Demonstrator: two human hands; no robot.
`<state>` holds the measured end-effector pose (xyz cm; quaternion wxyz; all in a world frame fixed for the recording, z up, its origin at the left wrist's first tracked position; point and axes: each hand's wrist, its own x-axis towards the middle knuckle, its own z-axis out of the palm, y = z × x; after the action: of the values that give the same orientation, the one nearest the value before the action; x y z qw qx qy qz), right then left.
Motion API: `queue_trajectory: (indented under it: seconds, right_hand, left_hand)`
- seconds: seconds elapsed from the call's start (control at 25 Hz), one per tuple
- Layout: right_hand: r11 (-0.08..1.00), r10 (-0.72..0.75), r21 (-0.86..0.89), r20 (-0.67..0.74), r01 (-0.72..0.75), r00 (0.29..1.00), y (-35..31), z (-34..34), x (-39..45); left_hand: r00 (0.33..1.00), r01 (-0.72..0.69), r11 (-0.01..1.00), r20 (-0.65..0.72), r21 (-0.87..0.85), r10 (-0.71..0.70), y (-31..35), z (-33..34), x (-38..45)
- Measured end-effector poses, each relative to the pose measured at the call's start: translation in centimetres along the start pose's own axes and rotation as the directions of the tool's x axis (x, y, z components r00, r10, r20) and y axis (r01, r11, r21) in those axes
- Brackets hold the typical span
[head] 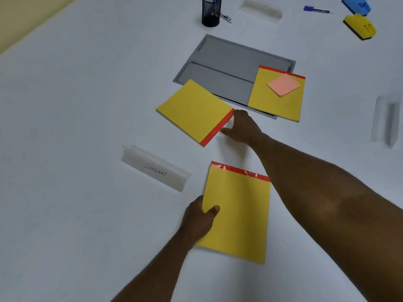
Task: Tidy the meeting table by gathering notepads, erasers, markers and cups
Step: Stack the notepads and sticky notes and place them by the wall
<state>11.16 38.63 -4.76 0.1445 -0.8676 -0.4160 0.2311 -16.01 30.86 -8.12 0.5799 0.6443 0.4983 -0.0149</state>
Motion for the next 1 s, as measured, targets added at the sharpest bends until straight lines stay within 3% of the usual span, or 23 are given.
queue_trajectory:
  seconds: [0.32, 0.56, 0.6, 0.68, 0.72, 0.76, 1.0]
  right_hand:
    - [0.984, 0.168, -0.049, -0.072, -0.171, 0.983, -1.6, 1.6, 3.6]
    - [0.930, 0.328, 0.175, 0.006, -0.323, 0.945, -0.7, -0.8, 2.7]
    - [0.890, 0.322, 0.335, 0.015, -0.308, 0.947, -0.4, -1.3, 2.1]
    - [0.656, 0.342, 0.703, 0.049, -0.276, 0.938, -0.3, -2.8, 0.0]
    - [0.524, 0.349, 0.816, 0.053, -0.243, 0.935, -0.4, -4.1, -1.4]
    - [0.462, 0.356, 0.865, 0.020, -0.194, 0.934, -0.6, -5.5, -2.8]
    - [0.554, 0.372, 0.829, -0.328, 0.077, 0.868, 0.3, -16.2, -15.2]
  left_hand:
    - [1.000, -0.004, 1.000, -0.020, 0.004, 0.004, -0.4, 0.4, -0.1]
    - [0.999, -0.011, 1.000, -0.031, 0.020, 0.012, -0.2, 0.3, -0.2]
    - [0.999, -0.020, 0.999, -0.038, 0.028, 0.021, -0.1, 0.3, -0.3]
    - [0.997, -0.041, 0.998, -0.057, 0.037, 0.043, 0.0, 0.6, -0.5]
    - [0.996, -0.049, 0.998, -0.070, 0.039, 0.052, 0.2, 0.6, -0.7]
    - [0.996, -0.050, 0.998, -0.078, 0.042, 0.054, 0.5, 0.5, -1.0]
    - [0.996, -0.046, 0.986, -0.079, -0.161, 0.034, 1.0, 0.0, -5.1]
